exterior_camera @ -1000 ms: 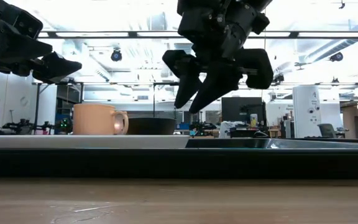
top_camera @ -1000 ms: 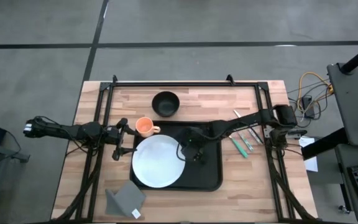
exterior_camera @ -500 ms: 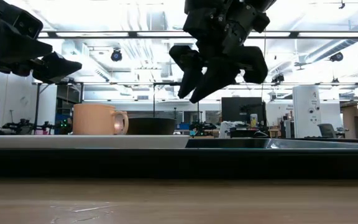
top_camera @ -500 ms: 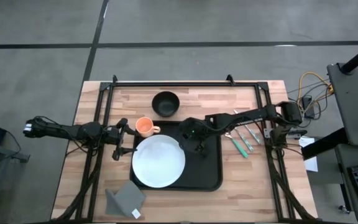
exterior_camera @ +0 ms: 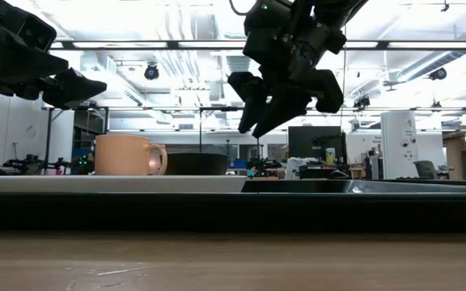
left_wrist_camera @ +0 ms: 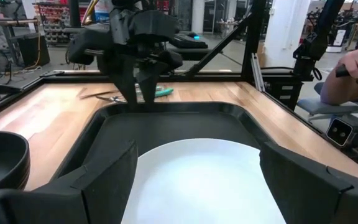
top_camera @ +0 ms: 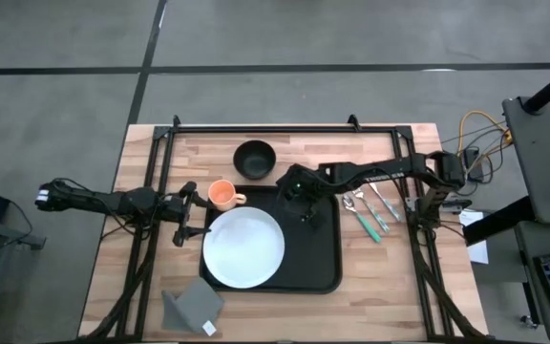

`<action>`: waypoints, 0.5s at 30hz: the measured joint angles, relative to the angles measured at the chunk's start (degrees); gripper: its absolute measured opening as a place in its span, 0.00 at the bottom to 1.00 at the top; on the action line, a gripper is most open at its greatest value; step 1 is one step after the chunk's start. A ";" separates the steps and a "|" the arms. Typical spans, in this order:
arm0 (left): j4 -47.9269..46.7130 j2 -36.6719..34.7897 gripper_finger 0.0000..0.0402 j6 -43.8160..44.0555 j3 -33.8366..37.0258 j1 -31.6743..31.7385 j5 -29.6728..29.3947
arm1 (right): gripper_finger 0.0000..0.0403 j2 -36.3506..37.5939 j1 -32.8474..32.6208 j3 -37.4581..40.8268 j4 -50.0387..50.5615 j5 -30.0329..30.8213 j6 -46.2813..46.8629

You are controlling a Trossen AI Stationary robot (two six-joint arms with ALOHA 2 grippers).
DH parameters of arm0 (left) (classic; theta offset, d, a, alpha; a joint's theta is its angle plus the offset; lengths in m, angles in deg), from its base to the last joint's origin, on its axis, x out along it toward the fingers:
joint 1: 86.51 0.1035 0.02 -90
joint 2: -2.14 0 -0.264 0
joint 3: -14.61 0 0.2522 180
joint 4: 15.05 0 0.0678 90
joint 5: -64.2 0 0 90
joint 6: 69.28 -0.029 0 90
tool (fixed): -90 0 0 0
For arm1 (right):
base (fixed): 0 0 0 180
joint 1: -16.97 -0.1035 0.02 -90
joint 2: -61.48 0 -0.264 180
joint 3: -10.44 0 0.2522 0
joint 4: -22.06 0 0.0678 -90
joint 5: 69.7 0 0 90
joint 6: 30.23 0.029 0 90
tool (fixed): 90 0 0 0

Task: Set up tray
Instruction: Put the black bowl on top of the white plate

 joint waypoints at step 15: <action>0.00 -0.02 0.79 0.00 0.00 0.00 0.01 | 0.33 0.24 4.32 0.84 -4.66 -0.13 -1.96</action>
